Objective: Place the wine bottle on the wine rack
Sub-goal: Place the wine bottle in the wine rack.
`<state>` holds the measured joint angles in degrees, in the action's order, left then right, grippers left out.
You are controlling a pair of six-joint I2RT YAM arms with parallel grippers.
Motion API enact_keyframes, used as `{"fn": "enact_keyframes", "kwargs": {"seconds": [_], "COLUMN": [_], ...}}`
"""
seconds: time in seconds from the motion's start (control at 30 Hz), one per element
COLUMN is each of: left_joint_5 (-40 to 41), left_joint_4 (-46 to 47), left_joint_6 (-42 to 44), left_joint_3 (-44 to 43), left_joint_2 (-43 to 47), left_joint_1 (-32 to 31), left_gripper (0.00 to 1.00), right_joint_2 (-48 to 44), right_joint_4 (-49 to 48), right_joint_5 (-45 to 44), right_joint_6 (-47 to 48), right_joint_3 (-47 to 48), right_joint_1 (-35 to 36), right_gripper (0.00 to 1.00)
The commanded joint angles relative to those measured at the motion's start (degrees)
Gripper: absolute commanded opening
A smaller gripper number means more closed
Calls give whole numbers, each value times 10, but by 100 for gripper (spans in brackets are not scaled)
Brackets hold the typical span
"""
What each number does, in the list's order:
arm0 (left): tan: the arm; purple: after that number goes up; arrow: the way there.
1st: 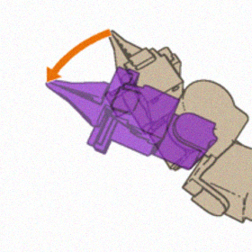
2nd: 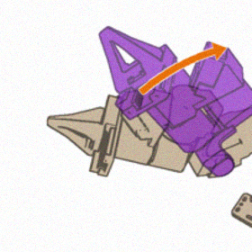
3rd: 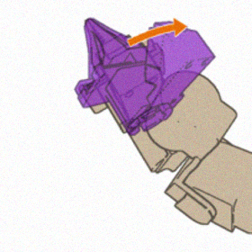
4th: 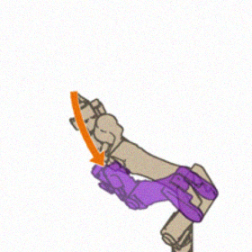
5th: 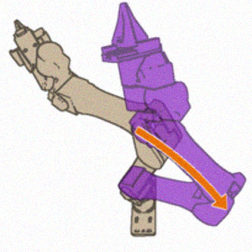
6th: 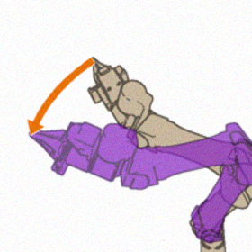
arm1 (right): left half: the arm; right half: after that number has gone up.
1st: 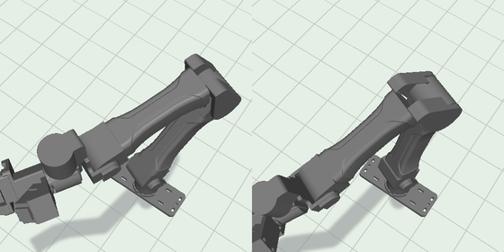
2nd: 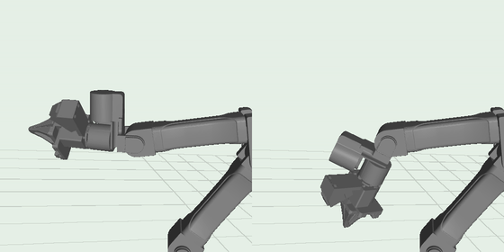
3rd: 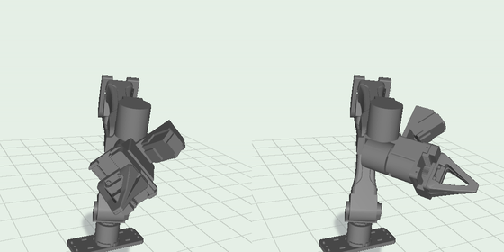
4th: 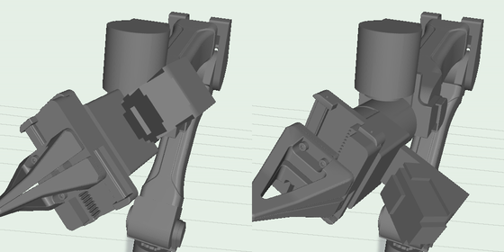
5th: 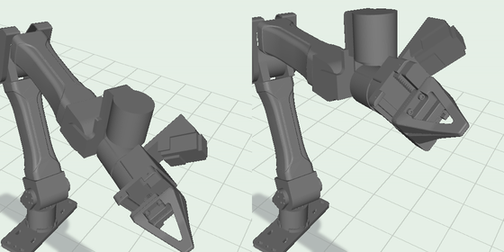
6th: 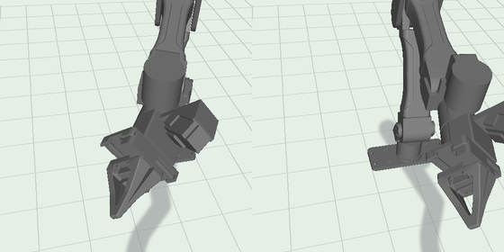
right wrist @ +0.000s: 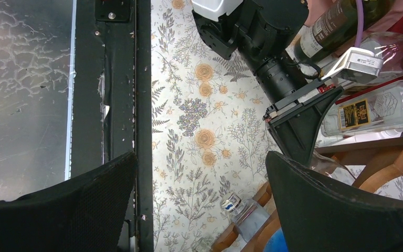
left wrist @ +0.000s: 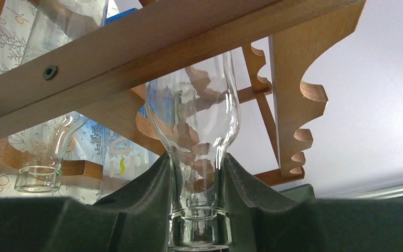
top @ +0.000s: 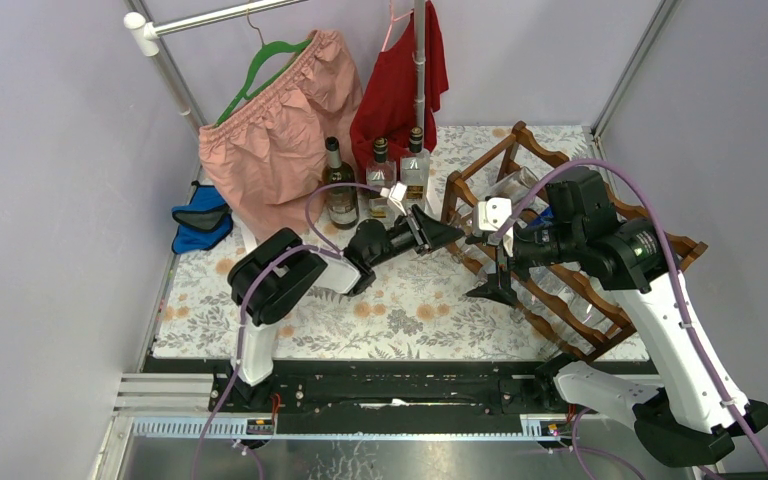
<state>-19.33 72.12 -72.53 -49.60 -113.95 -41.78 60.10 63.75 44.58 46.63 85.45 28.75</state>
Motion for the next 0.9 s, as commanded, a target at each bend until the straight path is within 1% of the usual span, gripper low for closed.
{"fn": "enact_keyframes", "kwargs": {"seconds": [0.0,0.87], "left_joint_5": [43,139], "left_joint_4": [37,17], "left_joint_6": [18,17], "left_joint_3": [-22,-48], "left_joint_2": [2,-7], "left_joint_1": [-5,-38], "left_gripper": [0,0], "right_joint_2": [-7,-13], "right_joint_4": [-12,-17], "right_joint_5": [13,16], "right_joint_6": [-6,-4], "right_joint_3": [1,-13], "right_joint_1": [-5,-6], "right_gripper": [100,100]}}
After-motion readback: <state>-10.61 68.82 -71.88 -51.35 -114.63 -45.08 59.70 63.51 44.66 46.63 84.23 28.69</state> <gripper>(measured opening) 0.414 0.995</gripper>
